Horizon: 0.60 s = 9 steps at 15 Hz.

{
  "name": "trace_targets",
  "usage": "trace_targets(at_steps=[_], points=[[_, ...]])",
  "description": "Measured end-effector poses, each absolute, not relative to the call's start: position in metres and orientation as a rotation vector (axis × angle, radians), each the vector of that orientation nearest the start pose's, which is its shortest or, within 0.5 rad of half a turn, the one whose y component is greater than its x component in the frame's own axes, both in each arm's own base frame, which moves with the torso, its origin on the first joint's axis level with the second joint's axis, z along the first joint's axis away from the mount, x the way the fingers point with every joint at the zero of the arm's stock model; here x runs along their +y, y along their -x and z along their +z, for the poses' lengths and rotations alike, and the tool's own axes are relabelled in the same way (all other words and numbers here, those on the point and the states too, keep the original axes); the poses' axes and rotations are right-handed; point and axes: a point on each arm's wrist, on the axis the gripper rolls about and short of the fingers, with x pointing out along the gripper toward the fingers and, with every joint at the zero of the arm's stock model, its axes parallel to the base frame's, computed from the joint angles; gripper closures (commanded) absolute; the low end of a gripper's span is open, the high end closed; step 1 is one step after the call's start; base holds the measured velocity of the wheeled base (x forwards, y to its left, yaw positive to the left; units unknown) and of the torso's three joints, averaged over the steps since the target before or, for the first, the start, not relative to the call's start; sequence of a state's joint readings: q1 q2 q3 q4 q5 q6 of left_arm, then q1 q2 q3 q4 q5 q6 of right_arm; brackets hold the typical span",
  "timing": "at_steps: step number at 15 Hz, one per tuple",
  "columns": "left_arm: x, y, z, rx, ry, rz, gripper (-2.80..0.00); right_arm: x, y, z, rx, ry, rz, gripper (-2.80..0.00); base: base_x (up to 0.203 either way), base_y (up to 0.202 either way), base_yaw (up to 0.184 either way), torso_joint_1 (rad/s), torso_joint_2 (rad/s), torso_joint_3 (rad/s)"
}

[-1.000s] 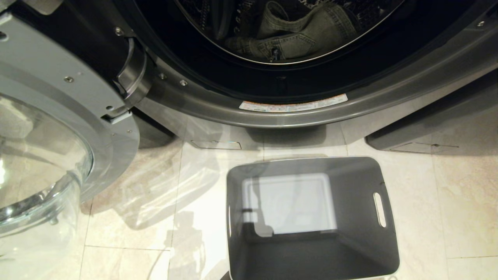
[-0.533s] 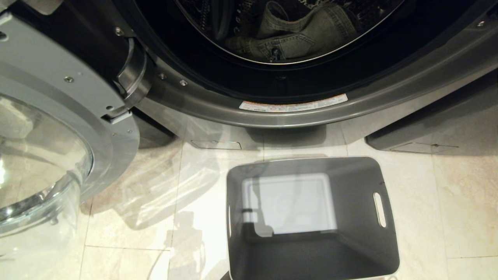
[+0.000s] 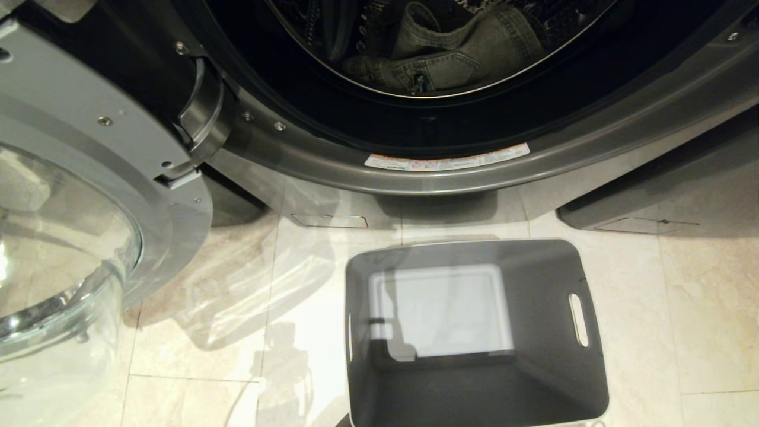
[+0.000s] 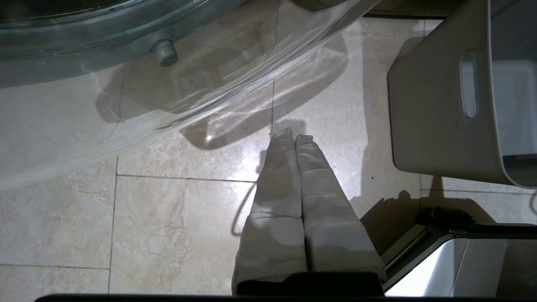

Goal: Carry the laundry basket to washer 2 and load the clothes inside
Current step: Close the washing machine door with the left hand

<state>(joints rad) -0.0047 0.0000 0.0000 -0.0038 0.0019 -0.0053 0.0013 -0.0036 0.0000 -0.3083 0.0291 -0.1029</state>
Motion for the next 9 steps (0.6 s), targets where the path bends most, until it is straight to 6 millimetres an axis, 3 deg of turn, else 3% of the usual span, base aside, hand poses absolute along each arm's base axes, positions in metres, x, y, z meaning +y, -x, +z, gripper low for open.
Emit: trace_targets(at_steps=[3,9], points=[[0.0002,0.0228,0.0759,-0.004,0.007,-0.002,0.00,0.0006,0.0280,0.1064,-0.312,0.103,0.016,0.00,0.000,0.000,0.000,0.002,0.00,0.058],[0.0002,0.0228,0.0759,-0.004,0.009,-0.002,0.00,0.0007,0.0280,0.1065,-0.313,0.112,0.019,0.00,0.000,0.000,0.000,0.006,0.00,0.196]])
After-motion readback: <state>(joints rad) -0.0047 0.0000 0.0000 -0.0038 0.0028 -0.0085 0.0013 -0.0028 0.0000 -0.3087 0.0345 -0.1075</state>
